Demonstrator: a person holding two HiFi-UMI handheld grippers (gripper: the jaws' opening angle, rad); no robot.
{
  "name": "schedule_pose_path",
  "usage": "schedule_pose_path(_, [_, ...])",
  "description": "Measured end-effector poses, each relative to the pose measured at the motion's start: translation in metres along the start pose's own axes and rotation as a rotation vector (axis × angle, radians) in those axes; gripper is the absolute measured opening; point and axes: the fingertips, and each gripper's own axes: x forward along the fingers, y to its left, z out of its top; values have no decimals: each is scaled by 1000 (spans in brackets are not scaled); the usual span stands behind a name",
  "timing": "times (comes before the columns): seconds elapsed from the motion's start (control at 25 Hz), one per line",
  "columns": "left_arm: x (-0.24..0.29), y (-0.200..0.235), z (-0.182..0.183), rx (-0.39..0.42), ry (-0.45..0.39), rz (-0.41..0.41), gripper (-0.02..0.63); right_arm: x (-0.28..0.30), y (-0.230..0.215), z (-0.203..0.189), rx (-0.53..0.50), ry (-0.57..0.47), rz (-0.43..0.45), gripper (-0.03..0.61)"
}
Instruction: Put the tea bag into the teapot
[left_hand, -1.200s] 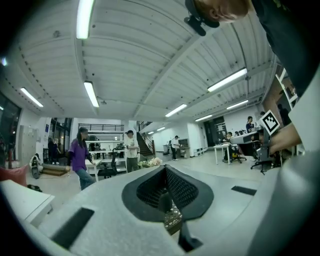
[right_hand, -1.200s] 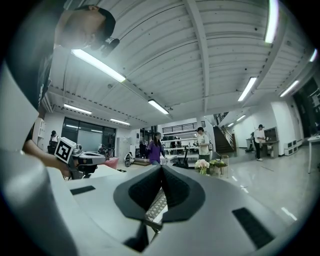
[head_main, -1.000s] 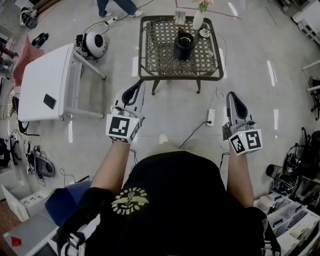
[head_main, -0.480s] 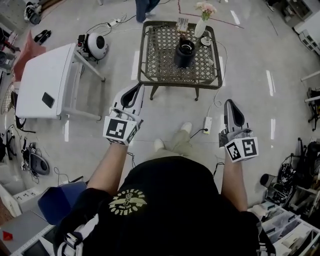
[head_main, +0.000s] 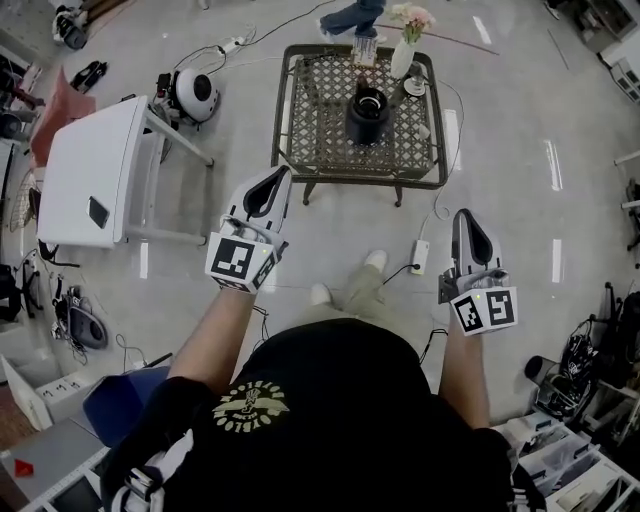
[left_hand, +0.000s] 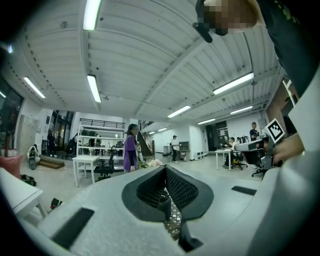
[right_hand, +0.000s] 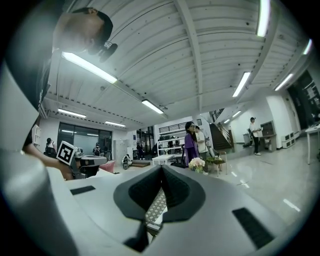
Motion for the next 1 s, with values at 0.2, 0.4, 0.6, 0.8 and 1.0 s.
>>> schedule_pose_path(0.2, [31,9,2,2,24,20,-3,29,-29,-5,32,6,1,6])
schedule_pose_path(0.4, [61,21,-3,-6,35,52,-3,71,-50,-5,16,19,52,6])
schedule_pose_path(0.6, [80,28,-10,-20,43,78,-3,97,-72,0,-13,31,68,6])
schedule_pose_path(0.8, [102,32,-13,-30,49,89,-3,111,-87,-4,-7,47,78,6])
schedule_pose_path(1.0, [120,35,-5,-14,37,103,-3,121,-104,-2,-11,40,89,6])
